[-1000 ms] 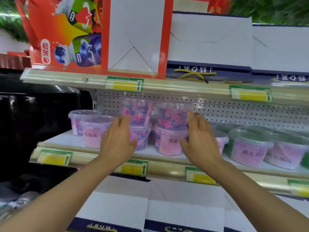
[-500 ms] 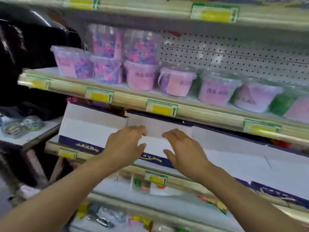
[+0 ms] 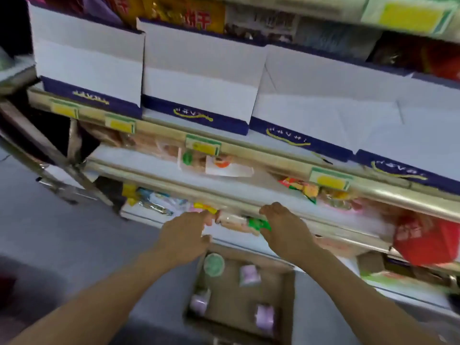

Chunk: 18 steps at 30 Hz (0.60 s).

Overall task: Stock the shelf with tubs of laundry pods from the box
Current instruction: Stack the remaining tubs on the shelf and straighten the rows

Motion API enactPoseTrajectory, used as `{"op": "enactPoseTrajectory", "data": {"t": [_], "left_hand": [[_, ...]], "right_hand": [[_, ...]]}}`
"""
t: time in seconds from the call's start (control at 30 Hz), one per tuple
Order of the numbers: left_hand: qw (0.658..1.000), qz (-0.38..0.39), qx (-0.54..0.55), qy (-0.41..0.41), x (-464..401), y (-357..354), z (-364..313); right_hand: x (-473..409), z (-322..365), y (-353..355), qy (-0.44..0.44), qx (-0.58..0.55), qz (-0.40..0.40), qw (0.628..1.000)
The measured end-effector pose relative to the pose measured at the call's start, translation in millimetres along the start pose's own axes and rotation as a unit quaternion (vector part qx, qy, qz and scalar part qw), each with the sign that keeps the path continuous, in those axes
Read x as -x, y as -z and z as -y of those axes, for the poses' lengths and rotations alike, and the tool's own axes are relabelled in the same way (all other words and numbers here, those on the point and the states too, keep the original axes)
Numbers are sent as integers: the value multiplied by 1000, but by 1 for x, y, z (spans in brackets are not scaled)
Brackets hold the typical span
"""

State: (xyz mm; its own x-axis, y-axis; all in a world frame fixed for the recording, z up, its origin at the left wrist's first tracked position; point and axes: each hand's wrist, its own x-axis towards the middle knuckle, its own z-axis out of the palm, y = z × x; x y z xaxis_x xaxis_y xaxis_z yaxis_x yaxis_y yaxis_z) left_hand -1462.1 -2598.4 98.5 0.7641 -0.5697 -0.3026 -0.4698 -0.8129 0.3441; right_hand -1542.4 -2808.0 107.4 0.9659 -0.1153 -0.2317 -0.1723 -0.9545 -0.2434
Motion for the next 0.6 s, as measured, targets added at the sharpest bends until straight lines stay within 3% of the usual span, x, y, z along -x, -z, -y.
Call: {"op": "enactPoseTrajectory", "data": {"t": [0.3,0.6], "left_hand": [[991,114,63,28,2,-118,20],[979,190,71,37,-2,-246,28]], "right_hand": [[51,-54,-105,-129,-11,106,986],[83,-105,-225,-219,-93,173,956]]}}
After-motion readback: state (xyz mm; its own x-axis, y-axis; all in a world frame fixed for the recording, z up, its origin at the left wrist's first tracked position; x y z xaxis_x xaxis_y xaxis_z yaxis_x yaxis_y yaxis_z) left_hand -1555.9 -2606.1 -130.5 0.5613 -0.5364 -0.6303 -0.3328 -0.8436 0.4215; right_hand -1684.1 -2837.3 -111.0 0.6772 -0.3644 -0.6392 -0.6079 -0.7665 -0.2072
